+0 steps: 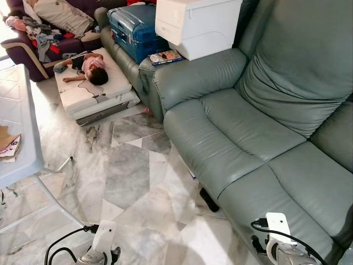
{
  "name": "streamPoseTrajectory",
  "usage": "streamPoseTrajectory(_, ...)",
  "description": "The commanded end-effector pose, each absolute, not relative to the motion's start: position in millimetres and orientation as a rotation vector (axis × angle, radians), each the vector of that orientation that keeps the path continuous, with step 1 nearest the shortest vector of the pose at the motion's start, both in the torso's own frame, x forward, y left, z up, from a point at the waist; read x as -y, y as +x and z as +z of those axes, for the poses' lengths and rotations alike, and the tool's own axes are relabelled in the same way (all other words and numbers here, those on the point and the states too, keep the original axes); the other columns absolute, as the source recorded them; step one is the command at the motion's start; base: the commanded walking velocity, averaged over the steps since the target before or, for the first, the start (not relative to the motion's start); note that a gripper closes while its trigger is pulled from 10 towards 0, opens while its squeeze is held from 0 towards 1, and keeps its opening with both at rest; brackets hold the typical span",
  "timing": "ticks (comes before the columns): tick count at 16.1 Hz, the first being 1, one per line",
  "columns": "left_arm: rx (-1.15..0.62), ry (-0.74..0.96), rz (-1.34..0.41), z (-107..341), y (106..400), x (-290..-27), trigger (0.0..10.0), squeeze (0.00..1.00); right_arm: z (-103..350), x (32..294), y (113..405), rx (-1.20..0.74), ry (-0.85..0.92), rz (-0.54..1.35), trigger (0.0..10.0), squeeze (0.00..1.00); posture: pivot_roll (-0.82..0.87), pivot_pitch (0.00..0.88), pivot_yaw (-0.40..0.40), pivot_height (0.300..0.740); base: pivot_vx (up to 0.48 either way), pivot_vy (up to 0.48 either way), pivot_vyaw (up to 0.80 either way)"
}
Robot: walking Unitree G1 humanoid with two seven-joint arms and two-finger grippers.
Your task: Picking trash to rubbish bin
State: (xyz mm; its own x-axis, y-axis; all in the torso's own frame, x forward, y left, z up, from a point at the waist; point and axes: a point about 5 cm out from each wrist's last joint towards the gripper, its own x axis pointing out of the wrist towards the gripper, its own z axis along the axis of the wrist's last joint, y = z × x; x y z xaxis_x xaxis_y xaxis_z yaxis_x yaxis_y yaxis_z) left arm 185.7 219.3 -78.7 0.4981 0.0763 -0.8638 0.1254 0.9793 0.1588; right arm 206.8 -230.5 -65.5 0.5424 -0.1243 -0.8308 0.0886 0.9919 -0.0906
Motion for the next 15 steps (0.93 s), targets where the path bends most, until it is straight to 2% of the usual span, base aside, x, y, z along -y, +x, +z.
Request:
streamPoseTrajectory(1, -0.832, -0.055, 0.191, -41.9, 241.1, -236.0, 10.0, 0.00, -48.1, 236.2, 232.8, -0.892, 0.093, -0.221, 10.0, 0.00, 0.01, 0.000, 0.046, 0.740, 0.000, 0.000, 0.00)
streamPoseTrajectory(4, -0.865, 0.036, 0.167, -45.8, 232.9, -241.9, 10.0, 0.00, -54.4, 233.8, 223.7, -0.902, 0.074, -0.210, 10.0, 0.00, 0.00, 0.013, 0.049, 0.740, 0.000, 0.000, 0.00)
streamPoseTrajectory(6, -0.875, 0.015, 0.176, -46.2, 232.4, -242.1, 10.0, 0.00, -61.3, 240.4, 209.5, -0.953, 0.015, -0.203, 10.0, 0.00, 0.02, 0.026, 0.040, 0.740, 0.000, 0.000, 0.00)
streamPoseTrajectory(15, -0.875, 0.015, 0.176, -46.2, 232.4, -242.1, 10.0, 0.00, -61.3, 240.4, 209.5, -0.953, 0.015, -0.203, 10.0, 0.00, 0.02, 0.026, 0.040, 0.740, 0.000, 0.000, 0.00)
